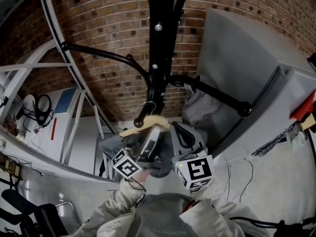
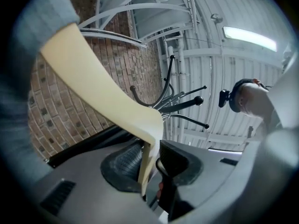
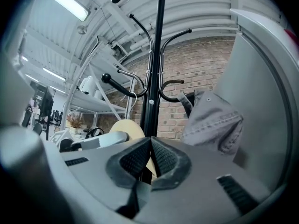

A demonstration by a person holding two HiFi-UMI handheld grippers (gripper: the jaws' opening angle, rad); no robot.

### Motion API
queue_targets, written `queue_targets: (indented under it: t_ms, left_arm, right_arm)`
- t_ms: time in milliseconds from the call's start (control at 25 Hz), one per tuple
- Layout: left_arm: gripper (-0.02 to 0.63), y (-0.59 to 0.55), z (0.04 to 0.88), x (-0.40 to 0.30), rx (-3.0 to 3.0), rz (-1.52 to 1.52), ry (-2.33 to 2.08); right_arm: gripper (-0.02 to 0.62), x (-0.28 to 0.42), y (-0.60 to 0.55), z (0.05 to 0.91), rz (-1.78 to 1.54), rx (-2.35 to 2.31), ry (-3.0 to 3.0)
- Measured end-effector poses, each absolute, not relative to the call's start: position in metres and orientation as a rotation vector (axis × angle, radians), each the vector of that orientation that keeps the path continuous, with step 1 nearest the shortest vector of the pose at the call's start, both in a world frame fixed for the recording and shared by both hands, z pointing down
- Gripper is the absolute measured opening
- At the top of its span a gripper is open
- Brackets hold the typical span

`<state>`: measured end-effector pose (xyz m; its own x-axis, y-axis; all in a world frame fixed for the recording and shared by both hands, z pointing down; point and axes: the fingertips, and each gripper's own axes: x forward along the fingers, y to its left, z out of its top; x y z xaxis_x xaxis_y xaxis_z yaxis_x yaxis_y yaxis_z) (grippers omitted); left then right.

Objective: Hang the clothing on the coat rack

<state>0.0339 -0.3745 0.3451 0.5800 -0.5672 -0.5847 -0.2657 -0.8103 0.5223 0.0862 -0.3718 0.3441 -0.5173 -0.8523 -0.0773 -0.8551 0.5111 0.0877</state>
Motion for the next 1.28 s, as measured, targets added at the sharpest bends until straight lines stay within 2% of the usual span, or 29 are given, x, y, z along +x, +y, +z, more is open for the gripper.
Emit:
queue_targets:
  t_ms: [840, 1040, 1280]
  left_arm:
    - [0.109, -0.310, 0.392, 0.032, 2.372, -0.962, -0.902]
    - [0.094, -0.293, 0.393, 0.027, 2.408, -0.925, -0.923]
    - [0.036, -0.267, 0.391, 0.006, 2.465, -0.871, -0.915]
  right_arm:
    - [0.025, 0.084, -0.310, 0.392, -0.072, -1.392, 2.799]
    - [0.025, 0.073, -0.297, 0.395, -0.091, -1.374, 2.794]
    - [0.025, 0.053, -0.276, 0.396, -0.101, -1.410, 2.775]
